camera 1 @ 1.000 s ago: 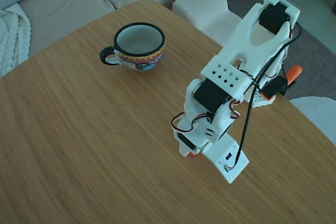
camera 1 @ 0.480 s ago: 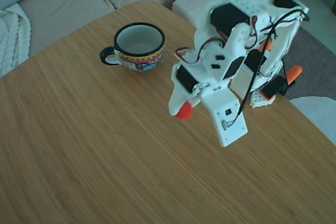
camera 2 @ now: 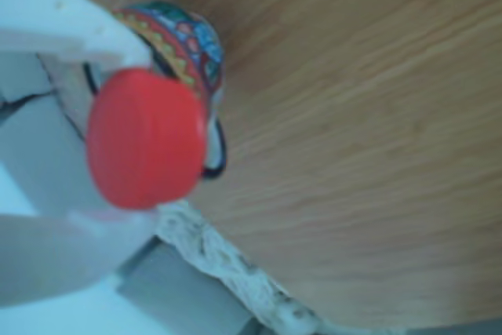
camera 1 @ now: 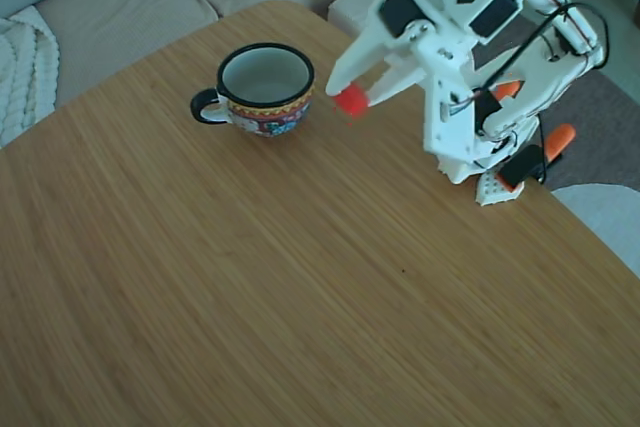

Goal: Grasp a red cap and put it in the cup.

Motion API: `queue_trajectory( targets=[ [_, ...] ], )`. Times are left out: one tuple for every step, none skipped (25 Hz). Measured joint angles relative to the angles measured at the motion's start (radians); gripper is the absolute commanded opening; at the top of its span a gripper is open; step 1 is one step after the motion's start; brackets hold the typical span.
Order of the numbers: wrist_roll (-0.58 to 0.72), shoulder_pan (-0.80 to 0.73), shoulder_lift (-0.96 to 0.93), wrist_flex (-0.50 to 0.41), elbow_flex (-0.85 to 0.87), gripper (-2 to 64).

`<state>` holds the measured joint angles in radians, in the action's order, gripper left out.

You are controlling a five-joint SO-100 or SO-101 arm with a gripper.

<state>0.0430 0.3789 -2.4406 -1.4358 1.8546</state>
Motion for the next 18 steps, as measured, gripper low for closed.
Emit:
queue_trajectory(
  targets=[
    [-0.003,0.051,-0.025,-0.011,0.0,0.1],
    [0.002,0.103,-0.049,-0.02,0.0,0.1],
    [0.015,0.158,-0.077,-0.029,0.0,0.1],
    [0.025,0.202,-0.103,-0.035,0.0,0.1],
    [0.029,0.247,-0.129,-0.037,0.0,0.1],
    [0.031,0.287,-0.158,-0.037,0.009,0.1],
    [0.031,0.327,-0.19,-0.037,0.029,0.1],
    [0.031,0.354,-0.218,-0.037,0.057,0.1],
    [0.031,0.38,-0.242,-0.037,0.087,0.1],
    [0.038,0.4,-0.267,-0.031,0.124,0.1],
    [0.034,0.414,-0.285,-0.018,0.16,0.1],
    [0.029,0.422,-0.302,-0.005,0.192,0.1],
    [0.029,0.425,-0.318,0.006,0.219,0.1],
    [0.029,0.426,-0.328,0.015,0.241,0.1],
    [0.029,0.426,-0.331,0.026,0.25,0.1],
    [0.029,0.426,-0.331,0.038,0.253,0.1],
    [0.029,0.426,-0.33,0.057,0.253,0.1],
    [0.029,0.426,-0.33,0.077,0.253,0.1]
  ],
)
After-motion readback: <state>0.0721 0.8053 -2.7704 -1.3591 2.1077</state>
